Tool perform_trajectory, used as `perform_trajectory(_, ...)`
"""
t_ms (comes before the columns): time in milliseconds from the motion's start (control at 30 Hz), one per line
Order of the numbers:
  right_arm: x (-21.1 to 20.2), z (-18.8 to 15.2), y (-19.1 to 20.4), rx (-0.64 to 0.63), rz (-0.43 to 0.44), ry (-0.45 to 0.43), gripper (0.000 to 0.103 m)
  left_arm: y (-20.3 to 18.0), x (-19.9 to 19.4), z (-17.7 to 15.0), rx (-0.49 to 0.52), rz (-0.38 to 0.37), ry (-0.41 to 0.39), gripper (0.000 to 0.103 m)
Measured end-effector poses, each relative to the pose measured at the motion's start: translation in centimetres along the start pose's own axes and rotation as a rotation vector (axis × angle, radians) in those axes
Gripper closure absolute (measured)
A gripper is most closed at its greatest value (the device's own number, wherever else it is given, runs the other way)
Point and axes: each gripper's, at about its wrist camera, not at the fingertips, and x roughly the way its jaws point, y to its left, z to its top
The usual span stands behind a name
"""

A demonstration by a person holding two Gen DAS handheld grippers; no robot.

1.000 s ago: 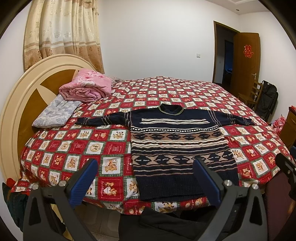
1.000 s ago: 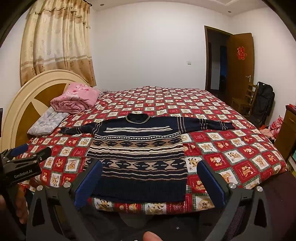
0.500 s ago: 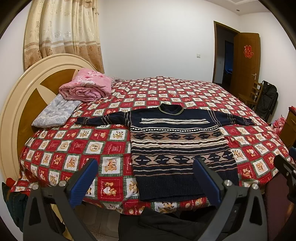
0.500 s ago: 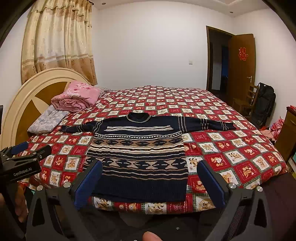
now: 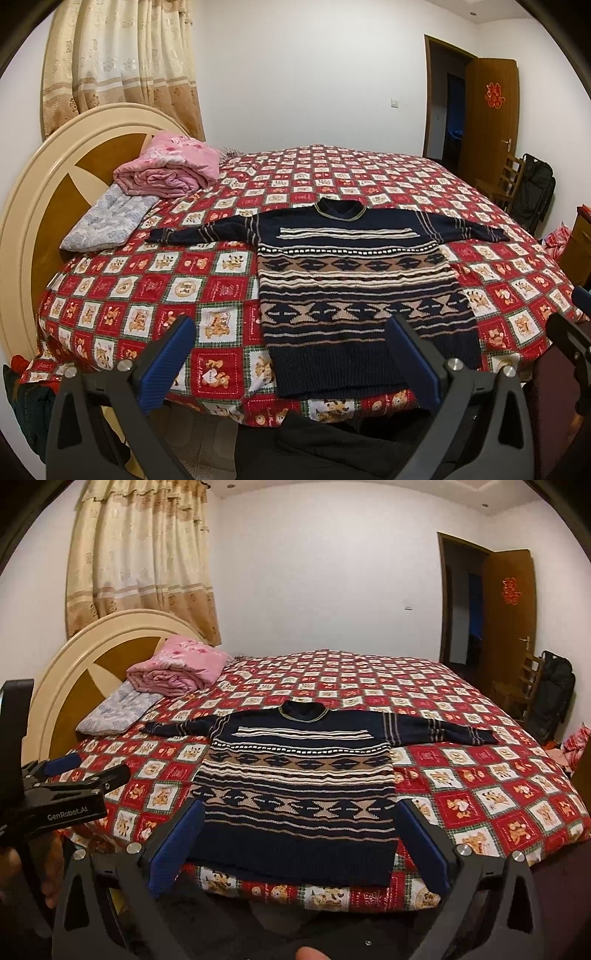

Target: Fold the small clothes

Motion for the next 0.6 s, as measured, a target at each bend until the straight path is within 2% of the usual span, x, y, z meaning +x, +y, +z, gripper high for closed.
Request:
perform_trajectory(200,3.9,-0.7,-2.0,0.024,0.007,0.034,0.001,-0.1,2.3,-0.4,0.019,0.013,0.022,0.000)
perform_trajectory(333,7.6,-1.2,-4.3,0.071,-0.002,0.077,0.001,-0.8,5.7,-0.4,0.037,0.018,0.064,0.000)
perform_trajectory(467,11.1,-1.4,-6.3,0.074,-0.044,0.104,0.001,-1.7,10.0,-0.2,0.034,0.011,0.120,0.000)
perform_trajectory(600,14.6,-1.3,-9.7,0.095,-0.107,0.128,0.003,-3.0,13.3,0.4,0.056,0.021,0.139,0.000)
